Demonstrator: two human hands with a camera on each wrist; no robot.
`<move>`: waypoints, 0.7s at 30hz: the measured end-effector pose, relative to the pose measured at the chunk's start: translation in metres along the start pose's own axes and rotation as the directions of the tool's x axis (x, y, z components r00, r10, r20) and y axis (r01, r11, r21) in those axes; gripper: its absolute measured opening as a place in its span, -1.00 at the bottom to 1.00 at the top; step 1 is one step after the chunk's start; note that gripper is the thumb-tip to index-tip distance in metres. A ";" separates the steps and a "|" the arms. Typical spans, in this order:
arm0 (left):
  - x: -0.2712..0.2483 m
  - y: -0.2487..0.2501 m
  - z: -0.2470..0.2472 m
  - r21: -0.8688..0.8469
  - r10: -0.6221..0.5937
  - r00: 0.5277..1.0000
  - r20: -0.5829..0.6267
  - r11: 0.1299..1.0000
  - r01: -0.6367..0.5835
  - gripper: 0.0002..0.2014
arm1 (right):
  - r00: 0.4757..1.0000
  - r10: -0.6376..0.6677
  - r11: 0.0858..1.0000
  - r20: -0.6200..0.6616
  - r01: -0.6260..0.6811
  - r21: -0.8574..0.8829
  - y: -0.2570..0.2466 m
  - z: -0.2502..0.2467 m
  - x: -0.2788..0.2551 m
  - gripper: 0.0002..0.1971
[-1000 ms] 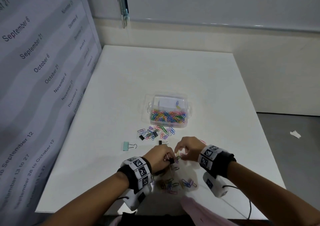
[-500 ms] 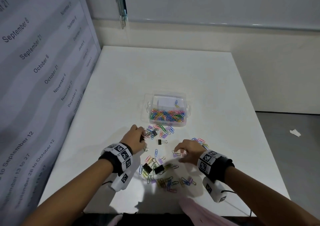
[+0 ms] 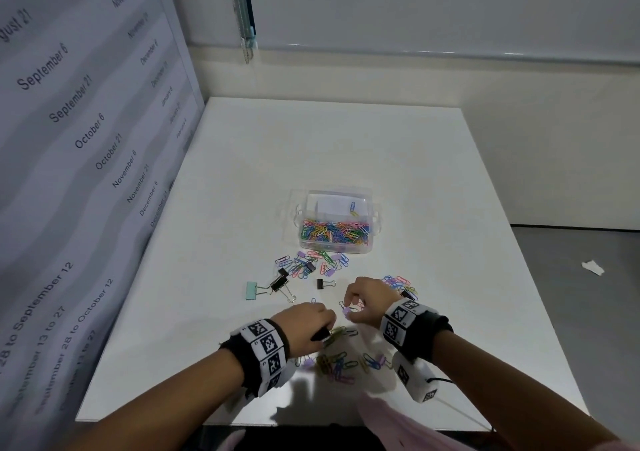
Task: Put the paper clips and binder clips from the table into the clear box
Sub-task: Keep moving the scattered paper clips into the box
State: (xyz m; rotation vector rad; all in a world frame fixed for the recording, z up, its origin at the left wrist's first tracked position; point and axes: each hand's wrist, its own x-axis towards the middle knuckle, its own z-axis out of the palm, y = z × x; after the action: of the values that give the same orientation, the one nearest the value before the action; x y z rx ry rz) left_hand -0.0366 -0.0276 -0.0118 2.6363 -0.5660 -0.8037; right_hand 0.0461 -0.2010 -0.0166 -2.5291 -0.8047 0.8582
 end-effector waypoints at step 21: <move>0.002 -0.009 -0.009 -0.070 -0.075 0.997 -0.005 0.995 0.075 -0.56 | 0.946 0.258 0.966 -0.195 -0.259 0.019 0.031 -0.038 0.001 -0.79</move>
State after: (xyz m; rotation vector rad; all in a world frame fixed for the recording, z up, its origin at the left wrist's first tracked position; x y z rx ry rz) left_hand -0.0278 -0.0192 -0.0092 2.6093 -0.4312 -0.8196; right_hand 0.0839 -0.2295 -0.0031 -2.7123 -0.4206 0.6660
